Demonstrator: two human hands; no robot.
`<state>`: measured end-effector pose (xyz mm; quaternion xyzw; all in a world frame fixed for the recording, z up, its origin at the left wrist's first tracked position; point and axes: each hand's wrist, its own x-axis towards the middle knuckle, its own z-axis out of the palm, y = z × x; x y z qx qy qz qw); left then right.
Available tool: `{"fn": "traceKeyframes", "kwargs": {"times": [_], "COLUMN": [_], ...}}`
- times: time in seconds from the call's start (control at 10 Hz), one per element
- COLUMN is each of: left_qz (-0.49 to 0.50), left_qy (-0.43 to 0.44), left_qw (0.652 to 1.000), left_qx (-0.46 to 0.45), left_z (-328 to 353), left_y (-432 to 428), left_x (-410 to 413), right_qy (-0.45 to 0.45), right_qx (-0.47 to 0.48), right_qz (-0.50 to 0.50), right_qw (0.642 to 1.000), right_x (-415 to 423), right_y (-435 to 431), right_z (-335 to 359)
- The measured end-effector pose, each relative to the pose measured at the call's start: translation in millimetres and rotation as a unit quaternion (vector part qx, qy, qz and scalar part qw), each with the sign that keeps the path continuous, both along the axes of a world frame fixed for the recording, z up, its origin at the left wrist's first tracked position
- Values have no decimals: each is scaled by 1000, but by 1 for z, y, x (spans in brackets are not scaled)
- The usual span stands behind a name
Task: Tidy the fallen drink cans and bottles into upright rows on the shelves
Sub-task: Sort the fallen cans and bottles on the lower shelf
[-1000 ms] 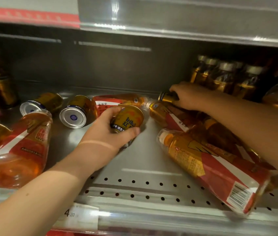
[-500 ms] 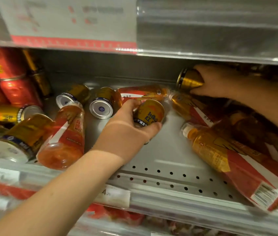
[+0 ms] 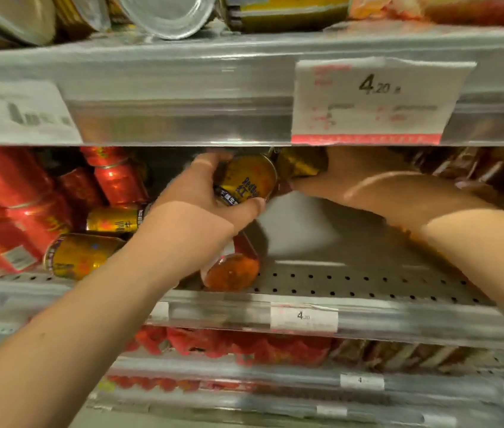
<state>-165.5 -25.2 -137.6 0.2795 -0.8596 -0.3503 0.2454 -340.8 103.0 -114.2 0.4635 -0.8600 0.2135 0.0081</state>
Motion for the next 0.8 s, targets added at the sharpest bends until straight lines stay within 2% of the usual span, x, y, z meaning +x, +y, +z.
{"fn": "traceKeyframes", "kwargs": {"times": [0.1, 0.3, 0.5, 0.7, 0.8], "left_qz": [10, 31, 24, -17, -45], "left_qy": [1, 8, -8, -33, -96], "left_qw": [1000, 999, 999, 999, 993], "left_qx": [-3, 14, 43, -2, -51], "left_z": [-2, -2, -3, 4, 4], "left_y": [-25, -47, -41, -9, 5], "left_x": [20, 41, 37, 15, -9], "right_qy": [-11, -43, -79, -136, -135], "right_qx": [-23, 4, 101, 91, 105], "right_qz": [-15, -93, -121, -155, -159], "right_qw": [1000, 995, 984, 974, 972], "right_x": [31, 36, 42, 50, 58], "right_y": [-7, 5, 21, 35, 39], "right_z": [-8, -39, -70, -79, -80]}}
